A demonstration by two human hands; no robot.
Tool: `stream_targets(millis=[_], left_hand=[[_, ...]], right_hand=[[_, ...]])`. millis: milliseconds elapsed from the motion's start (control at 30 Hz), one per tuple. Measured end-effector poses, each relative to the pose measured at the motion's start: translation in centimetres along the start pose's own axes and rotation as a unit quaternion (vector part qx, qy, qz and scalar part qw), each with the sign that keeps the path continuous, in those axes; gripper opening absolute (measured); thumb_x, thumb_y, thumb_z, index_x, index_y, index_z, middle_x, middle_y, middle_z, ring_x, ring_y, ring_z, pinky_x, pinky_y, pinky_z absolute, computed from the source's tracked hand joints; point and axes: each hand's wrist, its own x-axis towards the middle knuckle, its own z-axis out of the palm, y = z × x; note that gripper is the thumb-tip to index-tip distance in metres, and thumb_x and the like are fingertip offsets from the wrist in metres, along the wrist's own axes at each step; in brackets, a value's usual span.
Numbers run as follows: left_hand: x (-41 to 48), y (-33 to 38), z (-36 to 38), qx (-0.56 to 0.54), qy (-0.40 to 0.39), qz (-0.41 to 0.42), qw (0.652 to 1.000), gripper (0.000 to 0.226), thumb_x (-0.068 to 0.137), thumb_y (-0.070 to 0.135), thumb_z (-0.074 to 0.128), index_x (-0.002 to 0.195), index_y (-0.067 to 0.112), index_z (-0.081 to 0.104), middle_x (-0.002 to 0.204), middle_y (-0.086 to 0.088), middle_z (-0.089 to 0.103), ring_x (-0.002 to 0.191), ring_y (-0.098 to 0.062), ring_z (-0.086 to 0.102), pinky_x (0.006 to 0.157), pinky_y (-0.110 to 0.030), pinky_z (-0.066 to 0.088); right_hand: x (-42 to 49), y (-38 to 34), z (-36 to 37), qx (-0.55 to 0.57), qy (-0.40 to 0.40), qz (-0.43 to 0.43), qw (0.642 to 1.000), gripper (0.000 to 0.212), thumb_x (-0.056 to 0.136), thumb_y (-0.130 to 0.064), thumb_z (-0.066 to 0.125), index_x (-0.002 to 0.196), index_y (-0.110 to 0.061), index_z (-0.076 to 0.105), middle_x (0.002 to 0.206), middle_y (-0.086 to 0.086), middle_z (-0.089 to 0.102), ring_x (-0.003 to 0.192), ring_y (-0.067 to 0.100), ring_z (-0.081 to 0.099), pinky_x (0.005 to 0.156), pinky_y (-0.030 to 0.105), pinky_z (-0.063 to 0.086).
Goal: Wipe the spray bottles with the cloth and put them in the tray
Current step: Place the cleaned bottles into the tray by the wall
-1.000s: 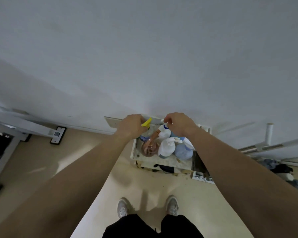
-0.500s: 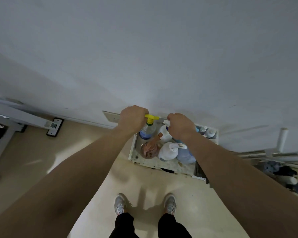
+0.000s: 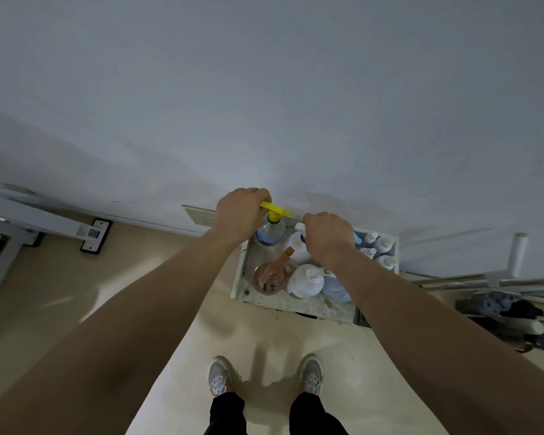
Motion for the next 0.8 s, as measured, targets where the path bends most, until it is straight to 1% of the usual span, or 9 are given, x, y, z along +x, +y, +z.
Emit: stream_targets(millis=[133, 233, 300, 367, 433, 533, 600, 700, 800], left_hand=[[0.2, 0.3, -0.2, -0.002, -0.028, -0.013, 1.000, 0.011, 0.097, 0.023, 0.056, 0.102, 0.023, 0.066, 0.097, -0.001, 0.067, 0.093, -0.025, 0.056, 0.066, -0.036, 0.045], [-0.4, 0.2, -0.3, -0.007, -0.037, -0.032, 0.999, 0.014, 0.095, 0.022, 0.060, 0.108, 0.023, 0.066, 0.104, -0.001, 0.066, 0.101, -0.025, 0.055, 0.071, -0.040, 0.050], [-1.1, 0.0, -0.3, -0.017, -0.017, -0.032, 0.999, 0.031, 0.090, 0.024, 0.067, 0.120, 0.022, 0.063, 0.117, -0.001, 0.063, 0.112, -0.026, 0.051, 0.078, -0.043, 0.053], [-1.8, 0.0, -0.4, -0.025, 0.023, -0.033, 0.999, 0.043, 0.085, 0.023, 0.071, 0.126, 0.019, 0.060, 0.125, -0.003, 0.059, 0.118, -0.028, 0.049, 0.081, -0.043, 0.054], [-2.7, 0.1, -0.5, -0.025, 0.061, -0.025, 0.997, 0.042, 0.083, 0.020, 0.071, 0.123, 0.017, 0.061, 0.123, -0.005, 0.059, 0.115, -0.029, 0.051, 0.078, -0.042, 0.054], [-4.2, 0.3, -0.3, -0.026, 0.090, 0.003, 0.996, 0.026, 0.085, 0.020, 0.070, 0.110, 0.017, 0.065, 0.110, -0.004, 0.061, 0.100, -0.028, 0.055, 0.068, -0.040, 0.053], [-5.3, 0.5, -0.2, -0.044, 0.059, 0.015, 0.997, 0.016, 0.087, 0.019, 0.068, 0.103, 0.018, 0.066, 0.102, -0.002, 0.062, 0.092, -0.025, 0.058, 0.063, -0.037, 0.051], [-6.6, 1.2, 0.1, -0.078, -0.038, 0.013, 0.996, 0.014, 0.091, 0.023, 0.064, 0.103, 0.017, 0.066, 0.099, -0.001, 0.064, 0.088, -0.024, 0.062, 0.065, -0.031, 0.044], [-7.4, 2.2, 0.7, -0.073, -0.105, -0.022, 0.992, 0.033, 0.094, 0.050, 0.059, 0.101, 0.018, 0.066, 0.096, 0.000, 0.062, 0.085, -0.021, 0.061, 0.066, -0.029, 0.042]], right_hand=[[0.2, 0.2, -0.3, 0.006, -0.005, -0.003, 1.000, 0.021, 0.096, -0.009, 0.052, 0.116, -0.015, 0.058, 0.113, 0.008, 0.062, 0.104, 0.028, 0.061, 0.071, 0.034, 0.042], [0.0, 0.5, -0.6, 0.035, -0.003, 0.009, 0.999, 0.021, 0.096, -0.008, 0.053, 0.115, -0.013, 0.059, 0.114, 0.009, 0.061, 0.105, 0.029, 0.061, 0.074, 0.034, 0.043], [-0.1, 0.6, -0.8, 0.064, 0.004, 0.021, 0.998, 0.023, 0.095, -0.009, 0.053, 0.118, -0.012, 0.056, 0.113, 0.010, 0.059, 0.102, 0.029, 0.061, 0.072, 0.033, 0.043], [0.0, 0.7, -0.9, 0.099, 0.013, 0.025, 0.995, 0.038, 0.094, -0.007, 0.053, 0.130, -0.015, 0.047, 0.109, 0.012, 0.059, 0.091, 0.031, 0.060, 0.067, 0.035, 0.042], [0.3, 0.5, -1.1, 0.126, 0.008, 0.025, 0.992, 0.052, 0.092, -0.004, 0.051, 0.139, -0.022, 0.040, 0.106, 0.012, 0.058, 0.083, 0.031, 0.057, 0.064, 0.036, 0.044], [1.0, 0.0, -1.1, 0.118, -0.017, 0.034, 0.992, 0.040, 0.090, -0.005, 0.050, 0.127, -0.020, 0.056, 0.113, 0.011, 0.060, 0.094, 0.033, 0.062, 0.075, 0.038, 0.052], [1.3, -0.2, -0.9, 0.118, -0.025, 0.040, 0.992, 0.030, 0.088, -0.006, 0.052, 0.112, -0.018, 0.064, 0.108, 0.010, 0.064, 0.093, 0.031, 0.063, 0.077, 0.037, 0.054], [1.4, -0.4, -0.4, 0.172, -0.030, 0.057, 0.983, 0.016, 0.091, -0.011, 0.051, 0.096, -0.012, 0.066, 0.092, 0.009, 0.066, 0.080, 0.028, 0.061, 0.068, 0.033, 0.049], [1.0, 0.0, -0.2, 0.223, -0.043, 0.057, 0.972, 0.021, 0.092, -0.011, 0.044, 0.087, -0.008, 0.064, 0.079, 0.008, 0.062, 0.079, 0.032, 0.061, 0.066, 0.033, 0.049]])
